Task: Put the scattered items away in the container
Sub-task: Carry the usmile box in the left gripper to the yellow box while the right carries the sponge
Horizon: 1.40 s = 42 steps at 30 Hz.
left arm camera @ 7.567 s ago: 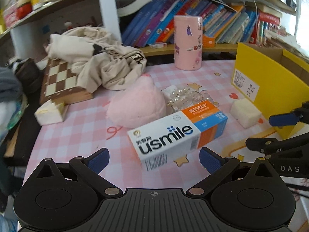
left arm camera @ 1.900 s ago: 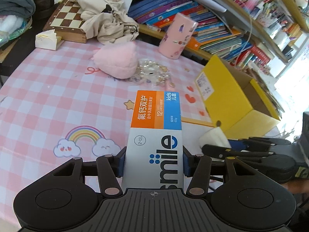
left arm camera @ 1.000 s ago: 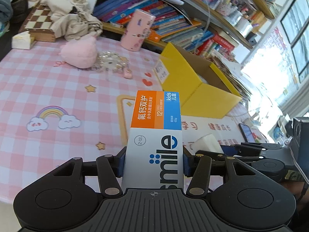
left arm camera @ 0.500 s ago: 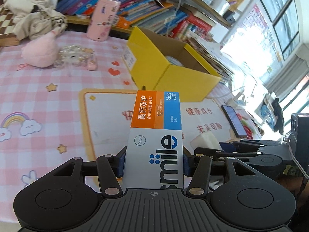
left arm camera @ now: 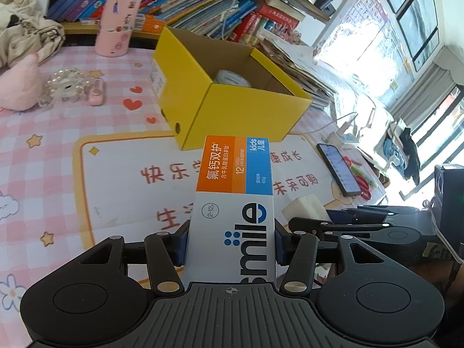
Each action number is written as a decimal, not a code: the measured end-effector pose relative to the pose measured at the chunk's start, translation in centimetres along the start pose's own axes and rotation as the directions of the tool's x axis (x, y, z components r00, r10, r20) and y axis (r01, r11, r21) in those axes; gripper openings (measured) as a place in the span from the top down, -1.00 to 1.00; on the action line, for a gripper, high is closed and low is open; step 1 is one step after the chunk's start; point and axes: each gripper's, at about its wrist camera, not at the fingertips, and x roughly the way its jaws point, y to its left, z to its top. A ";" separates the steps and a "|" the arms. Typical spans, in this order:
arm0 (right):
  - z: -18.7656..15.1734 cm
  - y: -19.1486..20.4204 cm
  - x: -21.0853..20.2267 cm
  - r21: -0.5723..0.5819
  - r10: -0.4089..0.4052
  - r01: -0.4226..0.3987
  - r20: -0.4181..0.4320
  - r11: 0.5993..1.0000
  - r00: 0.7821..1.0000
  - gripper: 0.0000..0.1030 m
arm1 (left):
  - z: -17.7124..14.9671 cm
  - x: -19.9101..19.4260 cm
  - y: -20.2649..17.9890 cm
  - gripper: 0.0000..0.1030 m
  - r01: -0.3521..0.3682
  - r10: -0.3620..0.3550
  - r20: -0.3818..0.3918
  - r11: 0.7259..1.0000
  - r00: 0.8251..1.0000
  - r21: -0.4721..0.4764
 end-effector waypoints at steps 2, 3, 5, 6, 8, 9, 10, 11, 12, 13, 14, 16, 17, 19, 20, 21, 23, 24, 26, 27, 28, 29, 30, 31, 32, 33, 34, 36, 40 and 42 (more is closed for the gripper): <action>0.2 -0.7 0.1 0.007 0.000 0.000 0.000 1.000 1.000 0.33 | 0.3 0.4 -0.5 -0.01 0.001 -0.001 -0.005 1.000 1.000 0.008; 0.2 -1.0 0.1 0.010 0.001 -0.001 -0.002 1.000 1.000 0.33 | 0.5 0.7 -0.7 -0.01 0.002 -0.001 -0.007 1.000 1.000 0.013; 0.4 -1.6 0.3 0.016 0.002 -0.001 -0.005 1.000 1.000 0.33 | 0.8 1.2 -1.2 -0.01 0.003 -0.002 -0.013 1.000 1.000 0.021; 0.5 -2.0 0.4 0.019 0.002 -0.002 -0.007 1.000 1.000 0.33 | 1.0 1.6 -1.5 -0.01 0.004 -0.003 -0.017 1.000 1.000 0.025; 0.6 -2.6 0.5 0.027 0.001 0.000 -0.010 1.000 1.000 0.33 | 1.3 2.2 -2.0 -0.01 0.007 -0.006 -0.025 0.999 1.000 0.033; 0.7 -3.0 0.5 0.032 -0.001 0.001 -0.010 0.999 1.000 0.33 | 1.4 2.5 -2.2 -0.01 0.008 -0.007 -0.028 0.999 1.000 0.036; 0.8 -3.4 0.6 0.035 -0.001 0.002 -0.011 0.999 1.000 0.33 | 1.6 2.8 -2.4 -0.01 0.009 -0.008 -0.031 0.999 0.999 0.040; 0.8 -3.8 0.6 0.039 -0.002 0.002 -0.011 0.999 1.000 0.33 | 1.8 3.0 -2.7 -0.01 0.010 -0.009 -0.034 0.999 0.999 0.043; 0.9 -4.1 0.6 0.042 -0.002 0.003 -0.012 0.999 1.000 0.33 | 1.9 3.3 -2.9 -0.01 0.011 -0.010 -0.036 0.999 0.999 0.046; 1.0 -4.5 0.7 0.044 -0.002 0.003 -0.012 0.999 1.000 0.33 | 2.1 3.6 -3.2 -0.01 0.012 -0.010 -0.038 0.999 0.999 0.049; 1.1 -4.8 0.7 0.046 -0.002 0.003 -0.012 0.999 1.000 0.33 | 2.3 3.8 -3.4 -0.01 0.012 -0.010 -0.038 0.999 0.999 0.052; 1.4 -5.5 0.8 0.047 -0.002 0.002 -0.011 0.999 1.000 0.33 | 2.7 4.2 -3.9 -0.01 0.013 -0.010 -0.037 0.998 0.999 0.058; 1.6 -5.8 0.8 0.046 -0.002 0.002 -0.010 0.999 1.000 0.33 | 3.0 4.3 -4.2 -0.01 0.013 -0.011 -0.035 0.998 0.999 0.062; 2.0 -6.4 0.8 0.042 0.000 0.000 -0.005 0.999 1.000 0.33 | 3.4 4.6 -4.8 -0.01 0.013 -0.011 -0.029 0.998 1.000 0.067; 2.2 -6.7 0.8 0.038 0.002 -0.002 -0.002 0.999 1.000 0.33 | 3.6 4.7 -5.1 -0.01 0.013 -0.011 -0.025 0.998 1.000 0.069; 2.5 -7.0 0.8 0.033 0.006 -0.006 0.003 0.999 1.000 0.33 | 3.9 4.8 -5.3 -0.01 0.013 -0.012 -0.021 0.997 1.000 0.071; 3.1 -7.4 0.8 0.022 0.015 -0.016 0.011 1.000 1.000 0.33 | 4.3 5.0 -5.8 -0.01 0.012 -0.011 -0.012 0.997 1.000 0.073; 3.5 -7.7 0.8 0.013 0.021 -0.022 0.017 1.000 1.000 0.33 | 4.6 5.1 -6.1 -0.01 0.010 -0.010 -0.006 0.997 1.000 0.074; 4.2 -8.0 0.9 -0.008 0.034 -0.034 0.029 0.999 0.999 0.33 | 5.2 5.2 -6.6 -0.01 0.007 -0.007 0.008 0.997 1.000 0.075; 4.6 -8.2 0.8 -0.018 0.041 -0.040 0.034 0.999 0.999 0.33 | 5.5 5.3 -6.9 -0.01 0.004 -0.005 0.016 0.997 1.000 0.073; 4.9 -8.4 0.8 -0.028 0.048 -0.047 0.040 0.998 0.998 0.33 | 5.8 5.4 -7.1 -0.01 0.001 -0.003 0.024 0.997 1.000 0.071; 5.3 -8.6 0.8 -0.038 0.057 -0.056 0.047 0.998 0.997 0.33 | 6.1 5.5 -7.4 -0.01 -0.001 -0.001 0.032 0.998 0.999 0.070; 5.7 -8.8 0.8 -0.048 0.066 -0.064 0.054 0.997 0.996 0.33 | 6.4 5.6 -7.7 -0.01 -0.003 0.000 0.040 0.998 0.999 0.067; 6.1 -9.0 0.7 -0.058 0.075 -0.072 0.062 0.996 0.995 0.33 | 6.6 5.6 -7.9 -0.01 -0.004 0.001 0.047 0.998 0.999 0.063; 6.5 -9.2 0.7 -0.068 0.084 -0.080 0.070 0.994 0.994 0.33 | 6.9 5.7 -8.2 -0.01 -0.006 0.003 0.055 0.998 0.998 0.059; 6.9 -9.5 0.6 -0.076 0.094 -0.088 0.077 0.993 0.993 0.33 | 7.2 5.7 -8.5 -0.01 -0.006 0.003 0.066 0.998 0.998 0.057; 7.3 -9.7 0.5 -0.083 0.103 -0.096 0.085 0.992 0.991 0.33 | 7.5 5.8 -8.8 -0.01 -0.006 0.001 0.077 0.999 0.997 0.054; 8.2 -10.2 0.2 -0.092 0.125 -0.115 0.106 0.989 0.987 0.33 | 8.3 5.7 -9.3 -0.01 0.000 -0.005 0.103 0.999 0.995 0.043; 10.4 -11.0 -0.5 -0.124 0.169 -0.151 0.158 0.981 0.973 0.34 | 9.9 5.8 -10.3 -0.01 -0.001 -0.005 0.148 0.999 0.989 0.040; 11.7 -11.2 -0.7 -0.147 0.189 -0.163 0.186 0.976 0.964 0.34 | 10.7 5.9 -10.8 -0.01 -0.014 0.006 0.165 0.999 0.986 0.050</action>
